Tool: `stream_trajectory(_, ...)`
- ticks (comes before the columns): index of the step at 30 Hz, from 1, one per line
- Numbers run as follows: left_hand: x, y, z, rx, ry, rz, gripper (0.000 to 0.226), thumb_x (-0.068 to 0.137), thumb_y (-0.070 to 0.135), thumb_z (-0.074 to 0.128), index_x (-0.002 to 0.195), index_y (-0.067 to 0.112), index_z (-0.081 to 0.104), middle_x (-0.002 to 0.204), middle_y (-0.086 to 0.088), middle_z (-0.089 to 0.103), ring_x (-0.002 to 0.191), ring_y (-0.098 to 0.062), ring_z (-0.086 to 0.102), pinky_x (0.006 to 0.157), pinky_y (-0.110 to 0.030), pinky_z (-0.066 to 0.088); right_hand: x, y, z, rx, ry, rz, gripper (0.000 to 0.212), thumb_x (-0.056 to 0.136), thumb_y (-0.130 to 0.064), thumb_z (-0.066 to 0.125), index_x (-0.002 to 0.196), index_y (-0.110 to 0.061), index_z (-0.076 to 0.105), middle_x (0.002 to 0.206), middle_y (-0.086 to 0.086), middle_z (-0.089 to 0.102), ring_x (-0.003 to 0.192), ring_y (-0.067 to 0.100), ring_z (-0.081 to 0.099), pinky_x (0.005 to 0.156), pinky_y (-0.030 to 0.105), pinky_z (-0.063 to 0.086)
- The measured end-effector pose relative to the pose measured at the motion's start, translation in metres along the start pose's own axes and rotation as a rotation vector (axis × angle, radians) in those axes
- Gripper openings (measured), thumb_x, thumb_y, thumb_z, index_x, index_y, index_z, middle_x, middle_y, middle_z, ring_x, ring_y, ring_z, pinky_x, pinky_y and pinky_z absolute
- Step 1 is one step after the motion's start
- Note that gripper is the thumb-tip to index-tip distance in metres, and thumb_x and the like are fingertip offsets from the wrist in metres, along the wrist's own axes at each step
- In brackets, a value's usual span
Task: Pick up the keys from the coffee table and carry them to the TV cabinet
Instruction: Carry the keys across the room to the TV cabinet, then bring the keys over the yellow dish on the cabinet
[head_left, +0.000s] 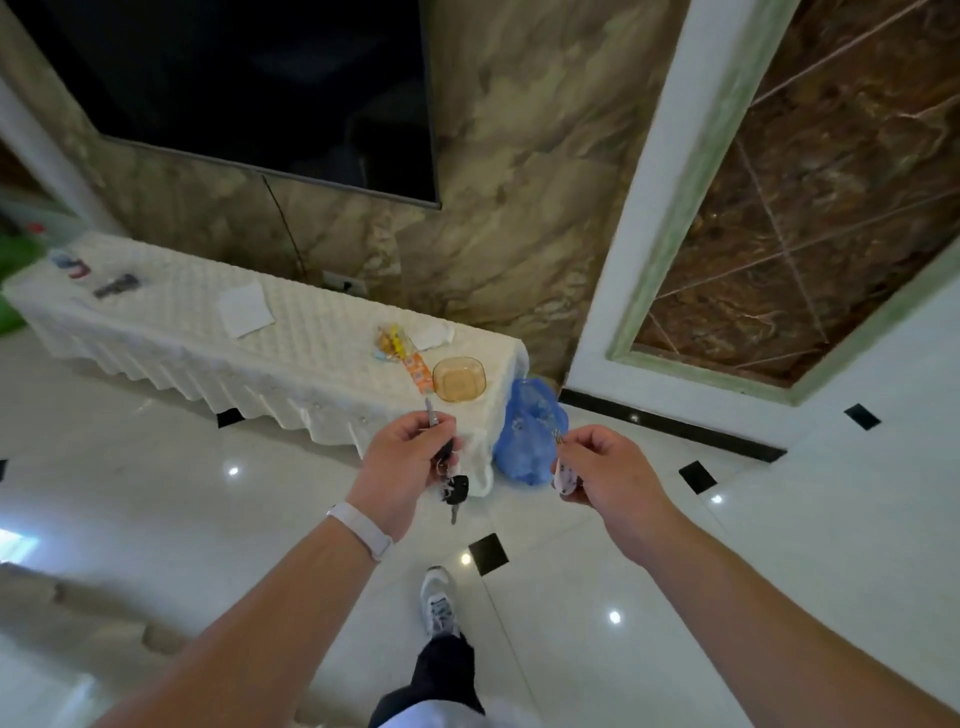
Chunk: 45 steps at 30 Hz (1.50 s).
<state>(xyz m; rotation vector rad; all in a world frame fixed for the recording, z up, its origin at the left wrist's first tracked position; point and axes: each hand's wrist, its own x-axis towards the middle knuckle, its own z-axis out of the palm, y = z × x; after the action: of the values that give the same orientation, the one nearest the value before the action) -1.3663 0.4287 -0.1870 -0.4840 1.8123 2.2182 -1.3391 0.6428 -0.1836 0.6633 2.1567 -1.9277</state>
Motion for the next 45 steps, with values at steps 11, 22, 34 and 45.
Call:
stream_trajectory(11,0.194,0.059,-0.015,0.118,-0.069,0.010,0.014,0.084,0.024,0.067,0.071,0.026,0.072,0.066,0.003,0.070,0.062,-0.012,0.062,0.064,-0.029,0.051,0.164,-0.079,0.066,-0.132,0.132,0.034,0.012,0.084,-0.017,0.061,0.073,-0.018,0.067,0.083,0.016,0.072,0.074,0.027,0.066,0.073,0.045,0.059)
stream_trajectory(22,0.289,0.077,-0.023,0.121,-0.022,-0.057,0.007,0.085,0.018,0.066,0.081,0.016,0.070,0.066,-0.003,0.068,0.059,-0.016,0.060,0.060,-0.030,0.052,0.261,-0.100,0.106,-0.150,0.067,0.093,0.014,0.084,-0.015,0.060,0.074,-0.017,0.068,0.070,0.008,0.070,0.066,0.023,0.066,0.069,0.041,0.061)
stream_trajectory(34,0.381,0.075,0.015,0.215,0.158,-0.162,0.012,0.086,0.017,0.064,0.076,0.015,0.070,0.064,-0.002,0.068,0.061,-0.019,0.060,0.071,-0.037,0.055,0.393,-0.111,0.102,-0.249,-0.128,0.167,0.010,0.087,-0.017,0.060,0.080,-0.017,0.067,0.073,0.004,0.071,0.067,0.015,0.065,0.043,0.014,0.048)
stream_trajectory(45,0.458,0.038,0.029,0.200,0.244,-0.274,0.009,0.086,0.009,0.062,0.079,0.007,0.068,0.064,-0.007,0.064,0.052,-0.014,0.056,0.051,-0.025,0.049,0.484,-0.063,0.122,-0.358,-0.214,0.280,0.013,0.082,-0.014,0.057,0.073,-0.017,0.066,0.049,-0.005,0.067,0.056,0.014,0.064,0.051,0.024,0.052)
